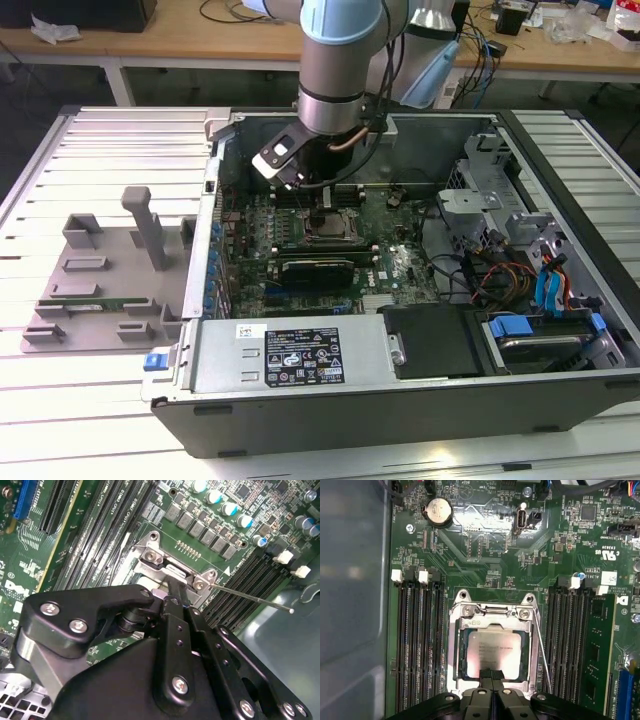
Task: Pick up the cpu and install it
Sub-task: 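Close the cpu cover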
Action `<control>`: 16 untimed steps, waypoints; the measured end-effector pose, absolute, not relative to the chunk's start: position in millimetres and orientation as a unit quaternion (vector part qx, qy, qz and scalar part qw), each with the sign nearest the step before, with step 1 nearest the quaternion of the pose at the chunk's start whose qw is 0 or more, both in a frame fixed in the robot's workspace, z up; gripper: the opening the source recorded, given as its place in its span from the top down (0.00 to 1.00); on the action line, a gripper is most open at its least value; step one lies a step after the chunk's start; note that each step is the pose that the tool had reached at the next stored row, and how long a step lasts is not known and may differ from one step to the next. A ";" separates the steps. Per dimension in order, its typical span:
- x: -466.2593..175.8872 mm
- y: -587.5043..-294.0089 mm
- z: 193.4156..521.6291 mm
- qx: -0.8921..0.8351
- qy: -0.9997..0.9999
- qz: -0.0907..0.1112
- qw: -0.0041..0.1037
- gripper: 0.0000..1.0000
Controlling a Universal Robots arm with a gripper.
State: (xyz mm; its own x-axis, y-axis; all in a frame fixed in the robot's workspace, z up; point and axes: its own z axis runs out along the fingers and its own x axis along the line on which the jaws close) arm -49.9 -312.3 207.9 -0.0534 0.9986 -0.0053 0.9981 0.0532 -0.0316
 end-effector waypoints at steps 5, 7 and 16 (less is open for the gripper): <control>-50.5 -312.5 204.6 -0.688 -0.726 0.014 0.009 0.89; -48.8 -312.4 204.3 -0.688 -0.726 0.014 0.009 0.89; -36.1 -312.3 206.7 -0.688 -0.726 0.013 0.009 0.89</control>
